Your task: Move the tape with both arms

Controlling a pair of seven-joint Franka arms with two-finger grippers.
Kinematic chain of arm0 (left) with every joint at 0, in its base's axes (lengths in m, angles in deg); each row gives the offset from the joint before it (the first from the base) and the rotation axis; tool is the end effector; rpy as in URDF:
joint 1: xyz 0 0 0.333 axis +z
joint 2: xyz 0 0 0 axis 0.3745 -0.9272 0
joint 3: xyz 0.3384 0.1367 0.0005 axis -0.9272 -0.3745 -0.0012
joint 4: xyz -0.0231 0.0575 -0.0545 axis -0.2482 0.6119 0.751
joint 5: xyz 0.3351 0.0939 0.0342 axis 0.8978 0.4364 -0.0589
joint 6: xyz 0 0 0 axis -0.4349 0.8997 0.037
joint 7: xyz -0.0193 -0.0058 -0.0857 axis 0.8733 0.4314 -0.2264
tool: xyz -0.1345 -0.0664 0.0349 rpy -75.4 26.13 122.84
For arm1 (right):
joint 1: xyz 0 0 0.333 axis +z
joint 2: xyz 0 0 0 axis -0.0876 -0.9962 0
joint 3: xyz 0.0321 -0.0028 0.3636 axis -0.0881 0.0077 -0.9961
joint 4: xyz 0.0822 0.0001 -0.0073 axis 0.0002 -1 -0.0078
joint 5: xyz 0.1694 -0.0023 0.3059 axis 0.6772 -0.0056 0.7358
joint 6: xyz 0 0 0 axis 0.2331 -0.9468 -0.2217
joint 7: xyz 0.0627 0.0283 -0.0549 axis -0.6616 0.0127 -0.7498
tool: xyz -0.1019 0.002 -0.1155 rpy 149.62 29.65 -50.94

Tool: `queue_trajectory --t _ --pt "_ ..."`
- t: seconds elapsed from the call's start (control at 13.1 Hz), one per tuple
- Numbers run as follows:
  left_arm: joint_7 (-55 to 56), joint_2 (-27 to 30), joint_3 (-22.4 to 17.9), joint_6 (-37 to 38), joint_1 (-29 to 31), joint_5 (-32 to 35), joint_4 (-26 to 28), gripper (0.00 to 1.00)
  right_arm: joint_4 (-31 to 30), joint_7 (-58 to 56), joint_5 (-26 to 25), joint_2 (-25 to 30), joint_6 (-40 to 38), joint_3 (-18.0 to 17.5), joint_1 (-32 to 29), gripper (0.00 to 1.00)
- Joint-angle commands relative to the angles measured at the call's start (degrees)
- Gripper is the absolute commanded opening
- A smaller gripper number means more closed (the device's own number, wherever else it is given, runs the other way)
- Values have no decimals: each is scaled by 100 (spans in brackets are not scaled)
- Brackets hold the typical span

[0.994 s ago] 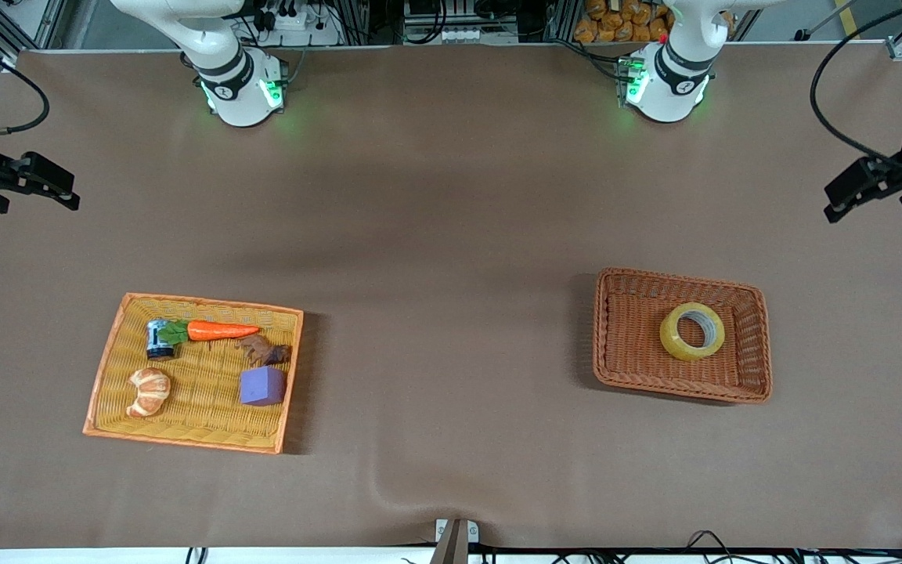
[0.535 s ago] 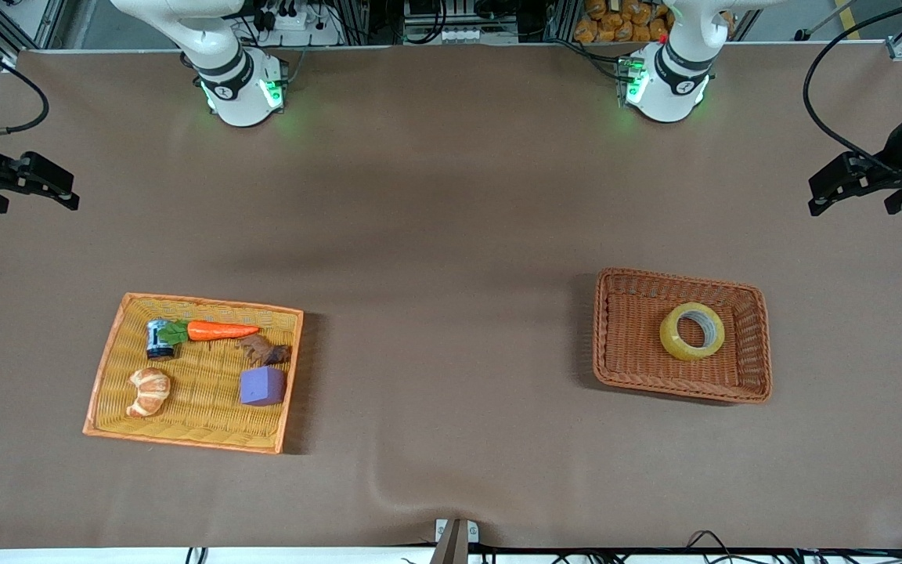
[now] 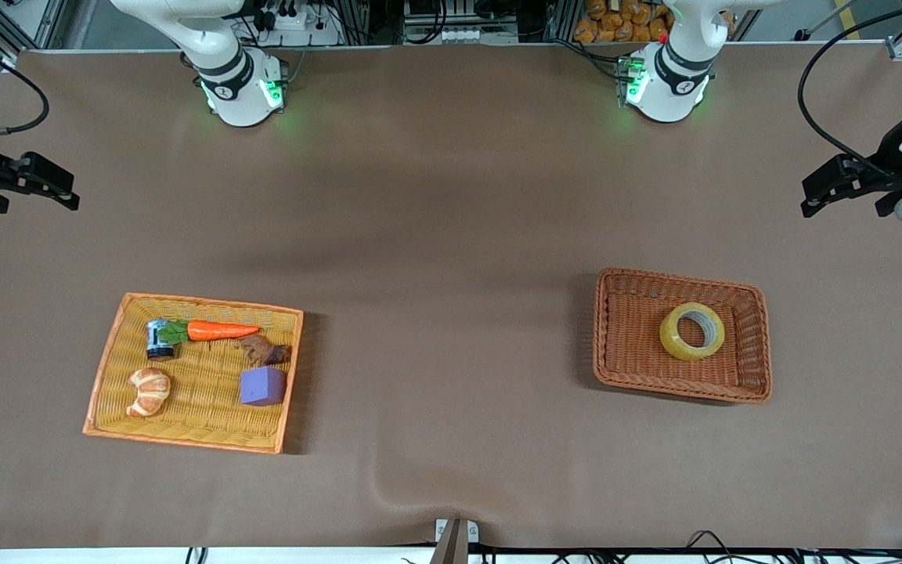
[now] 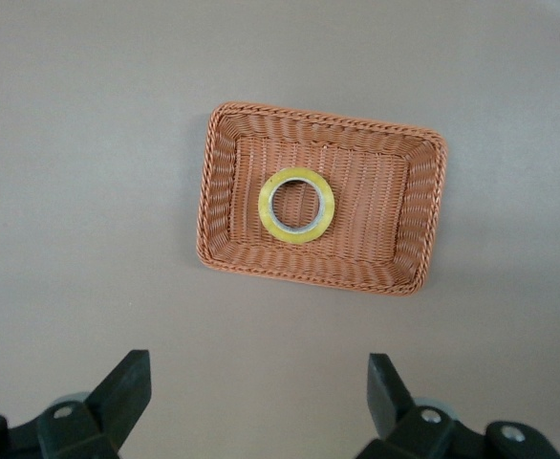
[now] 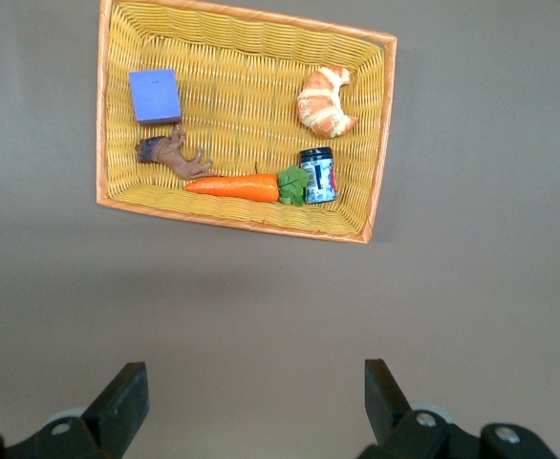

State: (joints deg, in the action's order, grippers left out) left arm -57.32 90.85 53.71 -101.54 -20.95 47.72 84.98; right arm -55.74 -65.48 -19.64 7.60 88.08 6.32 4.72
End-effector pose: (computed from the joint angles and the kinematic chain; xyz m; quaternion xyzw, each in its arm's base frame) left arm 0.5091 -0.0331 0.6361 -0.9997 0.0033 -0.0227 0.0083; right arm 0.4910 -0.0168 0.6229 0.9996 0.0237 -0.0130 0.0092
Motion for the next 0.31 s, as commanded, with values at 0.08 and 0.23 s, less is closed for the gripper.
queue_trajectory --t 0.08,0.23 --pt "-99 -39 24 130 54 -132 -117 100 41 -64 -22 -6 -50 -21 -31 100" --pt "-90 -39 24 130 54 -123 -117 100 33 -64 -4 -6 -50 -21 -31 100"
